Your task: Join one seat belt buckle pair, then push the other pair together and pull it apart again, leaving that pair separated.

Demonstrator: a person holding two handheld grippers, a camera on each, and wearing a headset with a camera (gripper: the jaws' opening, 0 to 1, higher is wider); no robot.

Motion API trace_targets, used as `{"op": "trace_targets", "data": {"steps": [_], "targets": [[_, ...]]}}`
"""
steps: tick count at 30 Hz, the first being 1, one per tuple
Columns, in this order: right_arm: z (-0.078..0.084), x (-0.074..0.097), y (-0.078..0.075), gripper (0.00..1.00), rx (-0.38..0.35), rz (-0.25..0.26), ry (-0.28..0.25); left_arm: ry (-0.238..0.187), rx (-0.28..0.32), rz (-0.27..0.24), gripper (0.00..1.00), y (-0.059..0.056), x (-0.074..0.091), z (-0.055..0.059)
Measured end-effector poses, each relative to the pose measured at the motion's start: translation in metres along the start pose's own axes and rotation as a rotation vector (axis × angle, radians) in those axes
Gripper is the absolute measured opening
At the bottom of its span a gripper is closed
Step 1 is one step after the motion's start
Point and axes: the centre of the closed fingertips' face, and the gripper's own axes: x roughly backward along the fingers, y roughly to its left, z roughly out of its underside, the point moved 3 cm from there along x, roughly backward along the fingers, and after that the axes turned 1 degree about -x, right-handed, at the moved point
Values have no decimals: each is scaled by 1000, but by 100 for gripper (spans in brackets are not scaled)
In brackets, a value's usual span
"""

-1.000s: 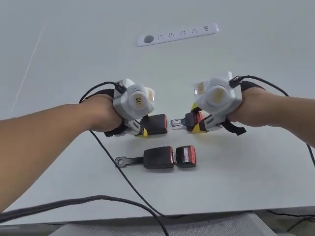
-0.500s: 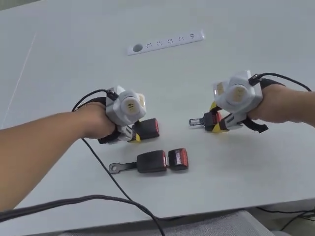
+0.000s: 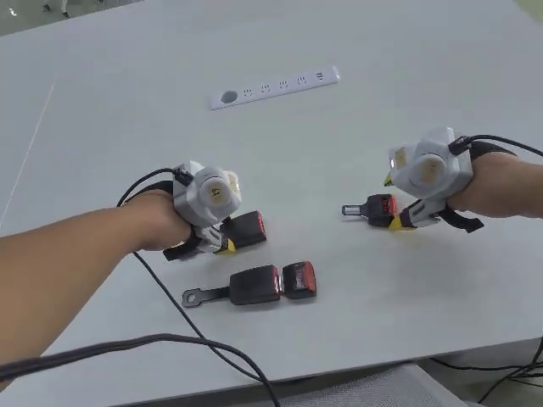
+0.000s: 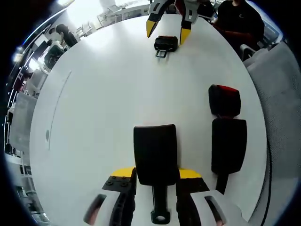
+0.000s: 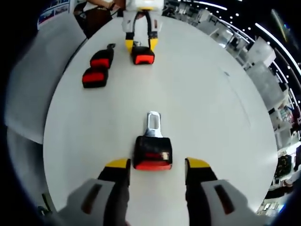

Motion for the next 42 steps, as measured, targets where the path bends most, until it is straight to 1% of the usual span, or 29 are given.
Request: {"op": "trace_targets", "data": {"steps": [1,3,5,7,8,9,11,12,13,14,15,16,17,18,19,21,23,24,25,26,27,28,29,30,32,34,36,39,42], "targets": [[0,2,-2,50,-10,19,-8,-9,8,-21,35,1,1,0],[-3,7,-3,51,-64,46,-43,-28,49,-52,40,3,3,3],[-5,15,-3,52,-115,77,-83,-42,60,-65,44,3,6,6],[-6,24,-2,52,-197,113,-130,-76,81,-87,45,0,13,7],[-8,28,-2,53,-196,133,-148,-101,93,-108,47,0,18,7],[-9,31,1,54,-221,144,-169,-109,97,-118,49,-1,21,9],[-11,36,6,56,-263,150,-205,-130,123,-174,56,-2,32,14],[-12,38,9,57,-271,152,-217,-145,143,-184,57,-4,37,15],[-12,40,13,58,-278,149,-220,-175,186,-201,59,-8,43,16],[-13,43,18,60,-285,151,-226,-193,204,-209,61,-10,48,18],[-14,44,22,62,-285,157,-229,-219,236,-229,62,-14,55,20],[-16,47,26,65,-288,168,-245,-230,252,-238,64,-17,59,22],[-18,49,29,68,-295,168,-257,-252,267,-252,66,-23,66,25],[-21,52,35,69,-302,172,-273,-264,283,-266,67,-24,69,29],[-23,54,38,71,-305,173,-277,-279,299,-273,69,-31,74,32],[-27,59,48,76,-313,182,-295,-303,326,-296,73,-37,81,37],[-31,65,57,79,-327,189,-312,-342,361,-315,76,-48,91,41],[-33,67,60,81,-339,189,-319,-355,384,-318,77,-54,94,42],[-33,68,63,82,-349,191,-323,-364,388,-320,78,-57,96,43],[-34,70,66,83,-360,196,-331,-380,397,-317,80,-63,97,49],[-35,71,69,84,-373,195,-336,-385,403,-319,81,-67,98,52],[-36,72,71,85,-385,196,-337,-395,408,-326,84,-73,100,54],[-36,74,72,86,-403,202,-342,-406,425,-331,86,-76,102,56],[-36,76,73,87,-421,208,-349,-419,447,-331,88,-82,104,57],[-31,78,74,91,-439,212,-361,-430,481,-341,93,-89,108,64],[-29,82,80,93,-447,214,-362,-440,493,-346,97,-94,111,66],[-26,83,87,97,-446,211,-361,-455,510,-365,100,-97,114,69],[-17,84,100,100,-434,208,-335,-463,538,-385,100,-99,117,77],[-10,84,106,100,-446,205,-324,-468,553,-404,100,-99,121,82]]}}
